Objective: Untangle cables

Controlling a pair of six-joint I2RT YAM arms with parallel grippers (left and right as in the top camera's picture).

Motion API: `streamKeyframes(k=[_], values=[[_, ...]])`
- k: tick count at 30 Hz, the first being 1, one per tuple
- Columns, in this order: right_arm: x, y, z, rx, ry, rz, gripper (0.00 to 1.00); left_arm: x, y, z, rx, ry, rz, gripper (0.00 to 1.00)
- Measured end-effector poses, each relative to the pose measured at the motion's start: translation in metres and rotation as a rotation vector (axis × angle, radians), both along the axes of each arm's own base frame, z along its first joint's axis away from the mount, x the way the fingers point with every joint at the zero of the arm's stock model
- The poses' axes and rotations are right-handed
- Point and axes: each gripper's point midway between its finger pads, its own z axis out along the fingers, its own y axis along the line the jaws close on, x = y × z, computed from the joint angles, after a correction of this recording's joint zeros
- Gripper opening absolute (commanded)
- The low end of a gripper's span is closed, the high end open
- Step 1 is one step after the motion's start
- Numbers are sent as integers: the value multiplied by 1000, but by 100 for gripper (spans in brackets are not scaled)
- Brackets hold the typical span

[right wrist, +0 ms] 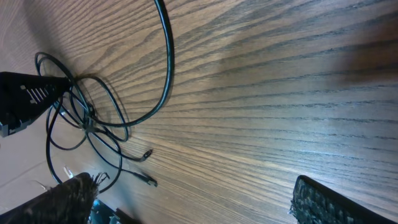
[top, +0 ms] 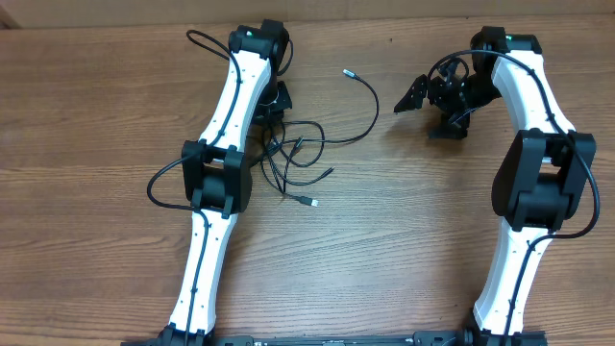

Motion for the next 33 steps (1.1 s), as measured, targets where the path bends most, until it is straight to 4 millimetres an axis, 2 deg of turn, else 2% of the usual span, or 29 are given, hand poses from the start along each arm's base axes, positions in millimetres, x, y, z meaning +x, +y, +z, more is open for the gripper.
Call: streamKeyframes(k=[6,10,12,16,19,23,28,32,33], values=[[0,0,0,-1,0,0,100,-1,0,-2,6,5,3,4],[0,0,0,0,1,0,100,-9,3,2,14,35,5,4],[-1,0,0,0,3,0,100,-10,5,7,13,35,9,4],[-3,0,0,1,15,0,100,0,4,32,-24,-27,12,4],[-4,0,0,1,20,0,100,9,-2,69,-81,-116,-4,4],[-5,0,0,1,24,0,100,16,-6,139,-143,-276,-20,4],[-7,2,1,10,33,-1,100,10,-7,224,-198,-464,-45,4],[-7,5,4,32,35,-3,100,6,-7,275,-231,-599,-61,4],[-7,5,4,34,36,-3,100,5,-7,283,-235,-620,-67,4]])
